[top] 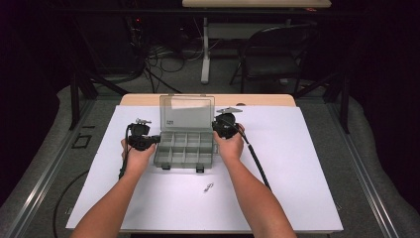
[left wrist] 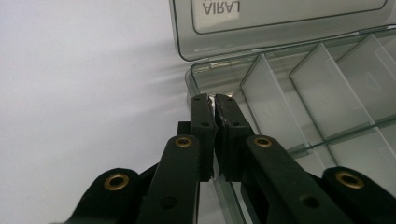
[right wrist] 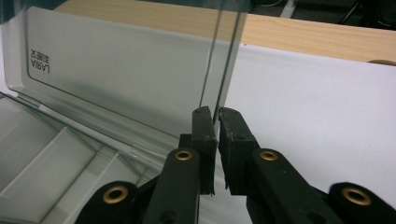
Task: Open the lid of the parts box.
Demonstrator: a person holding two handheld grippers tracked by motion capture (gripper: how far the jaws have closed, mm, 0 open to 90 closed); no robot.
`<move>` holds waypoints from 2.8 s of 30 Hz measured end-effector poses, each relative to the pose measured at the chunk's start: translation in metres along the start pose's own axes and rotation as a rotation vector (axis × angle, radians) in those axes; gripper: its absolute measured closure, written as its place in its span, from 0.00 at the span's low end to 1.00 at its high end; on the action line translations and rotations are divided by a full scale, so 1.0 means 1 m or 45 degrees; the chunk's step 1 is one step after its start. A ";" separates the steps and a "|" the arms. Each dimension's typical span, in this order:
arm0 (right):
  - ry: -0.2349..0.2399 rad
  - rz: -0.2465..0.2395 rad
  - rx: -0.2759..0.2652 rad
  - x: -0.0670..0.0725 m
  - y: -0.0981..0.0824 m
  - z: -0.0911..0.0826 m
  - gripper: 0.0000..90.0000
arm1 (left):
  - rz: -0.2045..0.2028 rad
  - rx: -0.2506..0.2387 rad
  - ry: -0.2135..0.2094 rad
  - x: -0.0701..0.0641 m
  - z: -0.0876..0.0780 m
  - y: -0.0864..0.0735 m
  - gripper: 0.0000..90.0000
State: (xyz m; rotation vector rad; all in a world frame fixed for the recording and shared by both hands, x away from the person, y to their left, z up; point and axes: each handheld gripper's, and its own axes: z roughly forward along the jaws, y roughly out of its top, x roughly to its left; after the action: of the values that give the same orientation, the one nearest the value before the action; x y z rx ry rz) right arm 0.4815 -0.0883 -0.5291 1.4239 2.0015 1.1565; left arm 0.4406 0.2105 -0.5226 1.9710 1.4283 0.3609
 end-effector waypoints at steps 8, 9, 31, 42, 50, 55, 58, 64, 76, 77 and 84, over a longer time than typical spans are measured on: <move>0.024 -0.020 0.042 0.003 -0.002 0.009 1.00 | -0.007 -0.021 0.006 -0.001 0.001 -0.001 0.97; 0.024 -0.020 0.042 0.003 -0.002 0.009 1.00 | -0.007 -0.021 0.006 -0.001 0.001 -0.001 0.97; 0.019 0.056 0.088 -0.005 -0.008 0.016 0.93 | -0.044 -0.019 0.011 -0.002 0.000 -0.002 0.97; 0.010 0.035 0.051 -0.003 -0.008 0.013 0.87 | -0.023 -0.017 -0.007 -0.001 -0.004 -0.002 0.93; 0.049 -0.022 -0.019 -0.005 -0.012 -0.026 0.70 | -0.010 -0.152 -0.059 -0.003 -0.029 -0.008 0.71; 0.064 -0.067 -0.031 -0.008 -0.022 -0.052 0.62 | 0.021 -0.216 -0.119 -0.011 -0.044 -0.019 0.61; 0.083 -0.118 -0.057 -0.011 -0.033 -0.079 0.57 | 0.072 -0.268 -0.143 -0.020 -0.055 -0.035 0.55; 0.117 -0.160 -0.054 -0.013 -0.059 -0.115 0.50 | 0.114 -0.280 -0.201 -0.034 -0.064 -0.056 0.47; 0.146 -0.245 -0.050 -0.013 -0.101 -0.165 0.43 | 0.223 -0.298 -0.255 -0.060 -0.077 -0.078 0.44; 0.141 -0.246 -0.054 -0.014 -0.103 -0.169 0.42 | 0.223 -0.298 -0.255 -0.060 -0.077 -0.078 0.42; 0.142 -0.243 -0.090 -0.020 -0.116 -0.193 0.31 | 0.282 -0.318 -0.307 -0.071 -0.076 -0.083 0.35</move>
State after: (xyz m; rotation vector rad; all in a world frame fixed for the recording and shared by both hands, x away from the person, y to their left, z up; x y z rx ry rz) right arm 0.2827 -0.1956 -0.5169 1.1287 2.0981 1.2318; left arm 0.3101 0.1870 -0.5097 1.8969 0.9686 0.3663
